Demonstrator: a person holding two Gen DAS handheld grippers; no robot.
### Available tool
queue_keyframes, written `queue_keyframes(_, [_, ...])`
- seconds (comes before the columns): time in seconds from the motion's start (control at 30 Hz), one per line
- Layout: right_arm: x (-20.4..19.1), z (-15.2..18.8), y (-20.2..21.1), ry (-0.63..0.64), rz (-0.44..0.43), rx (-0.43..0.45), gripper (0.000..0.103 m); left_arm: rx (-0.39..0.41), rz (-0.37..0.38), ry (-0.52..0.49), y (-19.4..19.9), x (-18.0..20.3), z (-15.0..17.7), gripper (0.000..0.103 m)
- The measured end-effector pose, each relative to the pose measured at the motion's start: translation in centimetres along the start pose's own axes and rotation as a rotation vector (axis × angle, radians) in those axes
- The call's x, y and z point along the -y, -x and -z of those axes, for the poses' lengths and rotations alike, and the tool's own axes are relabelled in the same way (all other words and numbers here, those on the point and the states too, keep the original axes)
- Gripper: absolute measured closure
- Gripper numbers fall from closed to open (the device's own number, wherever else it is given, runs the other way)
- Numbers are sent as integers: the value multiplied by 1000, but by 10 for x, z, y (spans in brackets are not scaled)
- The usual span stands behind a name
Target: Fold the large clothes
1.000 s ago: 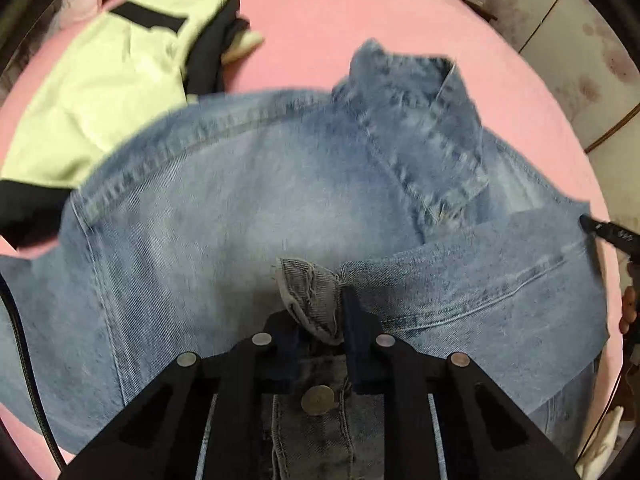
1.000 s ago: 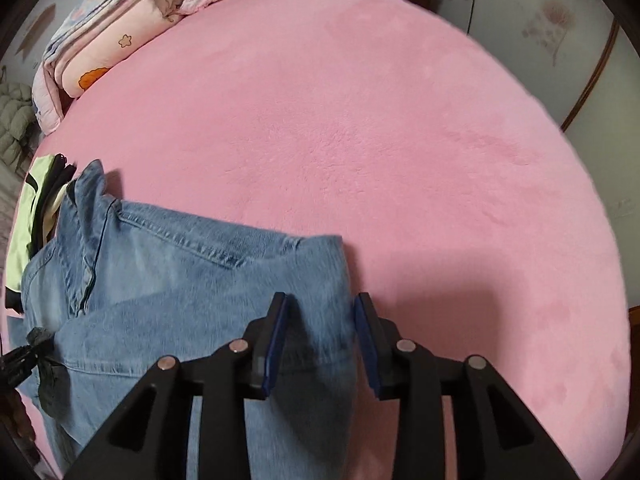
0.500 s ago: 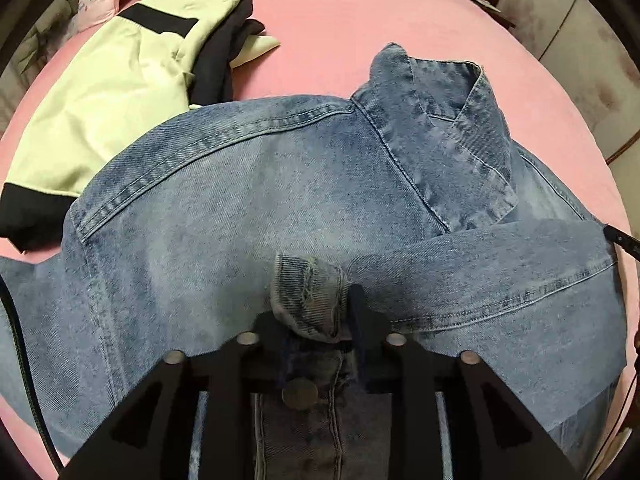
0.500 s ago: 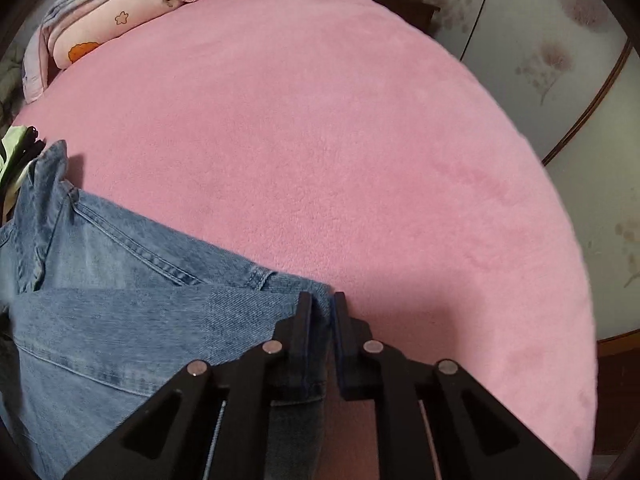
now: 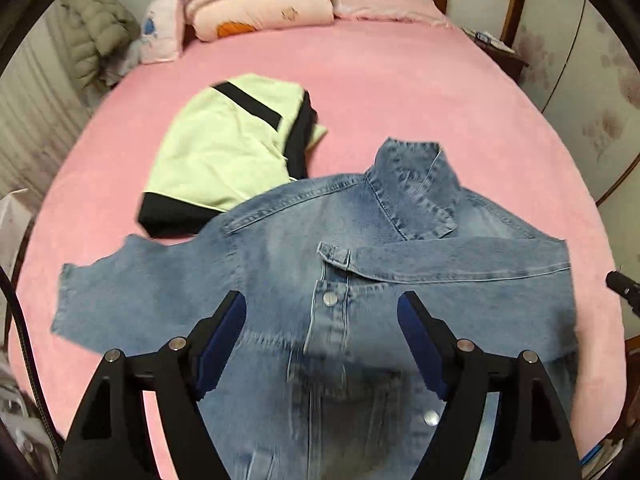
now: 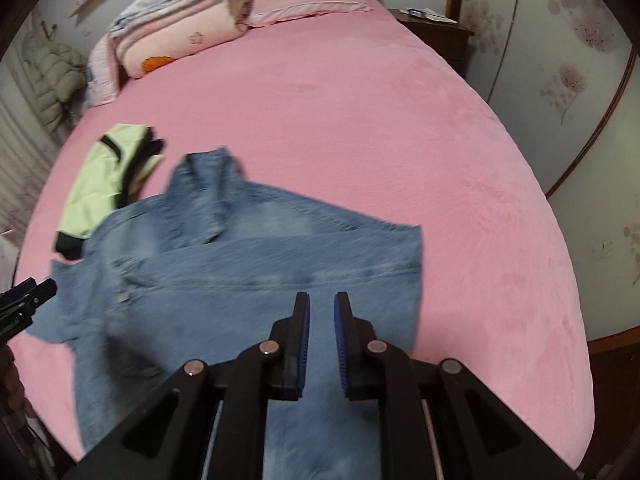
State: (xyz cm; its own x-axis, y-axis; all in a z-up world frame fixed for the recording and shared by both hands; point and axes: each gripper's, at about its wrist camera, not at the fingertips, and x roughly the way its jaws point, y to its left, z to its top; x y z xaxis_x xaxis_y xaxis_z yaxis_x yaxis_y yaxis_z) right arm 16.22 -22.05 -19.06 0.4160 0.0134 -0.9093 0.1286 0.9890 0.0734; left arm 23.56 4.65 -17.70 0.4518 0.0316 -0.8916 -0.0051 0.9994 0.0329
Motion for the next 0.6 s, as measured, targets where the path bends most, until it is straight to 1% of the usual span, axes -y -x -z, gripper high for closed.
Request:
queue_keyframes(0.03, [-7,2,10,5,-11,2,91,7,-2,14,13,-1,2,19])
queue_keyframes(0.1, [-23,5,32,27,-43,10,91,27,-5,63,40,-1,9,17])
queue_keyframes(0.2, [-45,7,60,75,-76,19,91,47,-3,121,74,-4,20,17])
queue_keyframes(0.37, [-80,9,98,142,-116,51,91,91,-8,178,122,-13,36,17])
queue_keyframes(0.47, [-101,12,114,169,-144,71,91,97,-15,198,144,-21,46,17])
queue_keyframes(0.6, [-124,16,127,179,-176,88,91,102,-26,188,171,-34,56,17])
